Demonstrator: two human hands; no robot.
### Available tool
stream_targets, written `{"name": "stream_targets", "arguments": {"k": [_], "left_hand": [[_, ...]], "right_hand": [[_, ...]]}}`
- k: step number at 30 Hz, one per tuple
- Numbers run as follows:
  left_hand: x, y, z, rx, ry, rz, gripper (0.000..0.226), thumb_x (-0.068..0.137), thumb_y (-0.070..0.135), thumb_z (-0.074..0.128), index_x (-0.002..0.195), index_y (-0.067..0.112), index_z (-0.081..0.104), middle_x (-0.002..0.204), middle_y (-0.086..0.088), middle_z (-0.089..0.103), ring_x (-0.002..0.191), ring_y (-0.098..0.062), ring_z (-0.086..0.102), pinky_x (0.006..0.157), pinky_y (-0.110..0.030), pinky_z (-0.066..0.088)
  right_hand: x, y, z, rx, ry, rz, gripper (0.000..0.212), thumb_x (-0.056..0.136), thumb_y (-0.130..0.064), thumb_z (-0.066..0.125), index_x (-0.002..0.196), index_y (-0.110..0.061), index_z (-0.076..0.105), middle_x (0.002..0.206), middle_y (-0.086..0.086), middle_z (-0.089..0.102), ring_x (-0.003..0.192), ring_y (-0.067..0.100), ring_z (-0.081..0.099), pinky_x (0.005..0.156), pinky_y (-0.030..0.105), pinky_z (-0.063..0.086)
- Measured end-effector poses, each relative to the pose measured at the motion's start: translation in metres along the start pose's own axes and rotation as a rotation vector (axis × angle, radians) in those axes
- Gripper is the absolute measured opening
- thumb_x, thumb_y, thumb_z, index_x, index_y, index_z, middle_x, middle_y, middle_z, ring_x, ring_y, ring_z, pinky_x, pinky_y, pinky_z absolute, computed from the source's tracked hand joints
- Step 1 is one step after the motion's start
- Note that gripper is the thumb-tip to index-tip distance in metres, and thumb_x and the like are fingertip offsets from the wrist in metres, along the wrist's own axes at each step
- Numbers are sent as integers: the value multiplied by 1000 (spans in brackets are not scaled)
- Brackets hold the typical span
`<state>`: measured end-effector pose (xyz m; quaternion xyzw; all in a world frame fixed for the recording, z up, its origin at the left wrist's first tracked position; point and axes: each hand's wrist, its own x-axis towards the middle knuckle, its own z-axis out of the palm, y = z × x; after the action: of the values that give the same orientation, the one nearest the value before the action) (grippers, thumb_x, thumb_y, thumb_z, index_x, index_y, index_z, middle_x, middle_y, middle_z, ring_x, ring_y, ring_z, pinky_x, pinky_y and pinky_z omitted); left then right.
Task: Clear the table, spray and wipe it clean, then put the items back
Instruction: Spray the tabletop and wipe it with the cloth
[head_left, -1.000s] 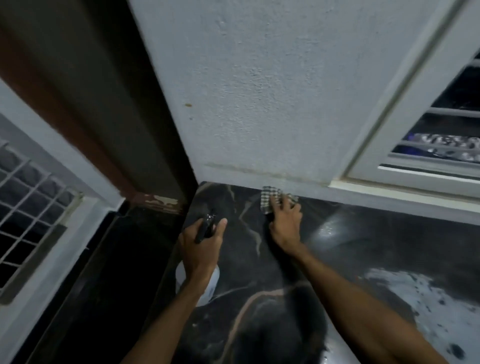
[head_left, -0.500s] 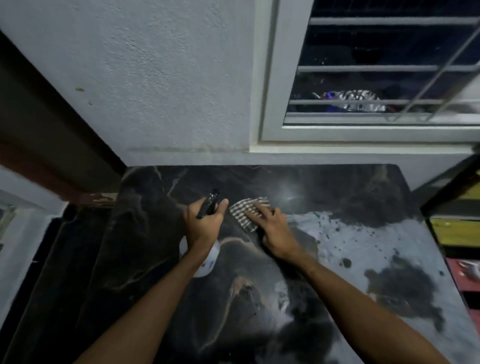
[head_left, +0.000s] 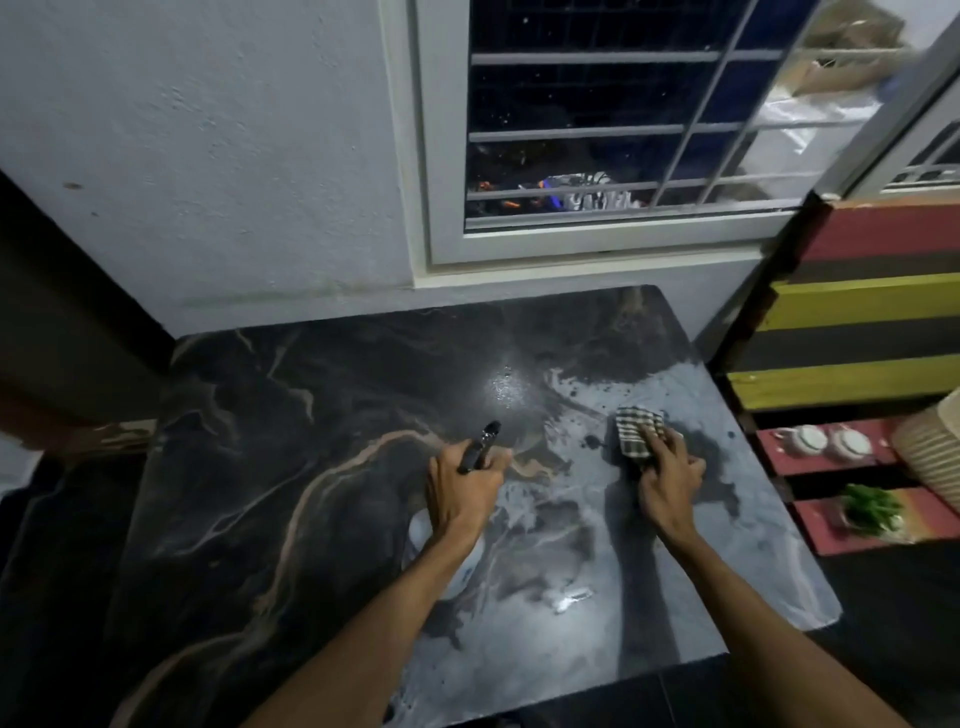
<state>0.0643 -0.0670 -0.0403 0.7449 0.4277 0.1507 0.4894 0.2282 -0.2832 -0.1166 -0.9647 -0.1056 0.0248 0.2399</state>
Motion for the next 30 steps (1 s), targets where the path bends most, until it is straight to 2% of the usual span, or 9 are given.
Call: {"name": "stream_targets", "arguments": {"k": [6,8,12,14,18,23,24,28,30], "left_hand": [[-29,14,38,-14,-73,18,44,82,35,79,49,24,52,58,-1,63,65,-29,64,64,-42,56],[-34,18,54,-29,-88,19,36,79,39,82,56,19,62,60,-2,66,64,-29,66,63,-43,57],[-45,27,81,19,-36,40,26,82,40,79,78,14,77,76,-9,74,81,-31,68,74,-45,58],[-47,31,95,37,7,15,29,83,40,78,74,12,75,72,-11,72,77,-32,67,73,-47,59],[-49,47,112,50,77,-2,44,79,45,83,63,10,60,60,-6,63,63,-26,62,66,-39,56],[-49,52,117,-2,191,-22,49,80,52,78,59,16,53,57,-2,59,66,-30,62,67,-47,57],[-49,50,117,-2,209,-9,49,81,52,77,59,15,52,56,-2,58,64,-30,61,65,-48,56],[-54,36,107,-26,317,14,48,84,36,80,54,15,48,49,2,51,50,-22,53,54,-42,51],[-59,28,100,-66,350,-22,48,84,33,80,53,17,47,47,2,49,48,-17,49,51,-42,49]], "right_hand": [[21,51,-41,21,26,244,65,75,6,44,133,-17,59,147,15,44,115,44,42,99,38,25],[28,67,-46,-7,-13,297,62,74,-4,43,133,-13,58,146,19,44,119,47,42,101,41,27],[37,88,-21,-178,-206,-37,79,63,-16,40,142,-15,50,151,25,34,132,52,31,113,54,22],[56,87,-23,-171,-250,-156,82,64,-15,41,146,-19,45,155,22,29,134,51,28,114,54,19],[98,66,-28,-85,-152,8,63,78,-6,50,141,-13,47,153,23,31,130,49,29,111,57,26],[72,31,-8,-76,-448,-725,65,87,-19,39,151,-27,35,163,6,18,133,31,23,110,48,24],[90,30,-11,-74,-425,-763,65,85,-21,36,150,-28,39,162,6,22,130,31,27,106,45,27],[139,9,2,-69,-318,-420,72,75,-18,40,146,-19,44,158,19,26,135,50,28,115,56,19],[97,-15,22,-94,-475,-740,67,82,-17,42,149,-23,41,160,16,24,136,44,28,116,54,20]]}}
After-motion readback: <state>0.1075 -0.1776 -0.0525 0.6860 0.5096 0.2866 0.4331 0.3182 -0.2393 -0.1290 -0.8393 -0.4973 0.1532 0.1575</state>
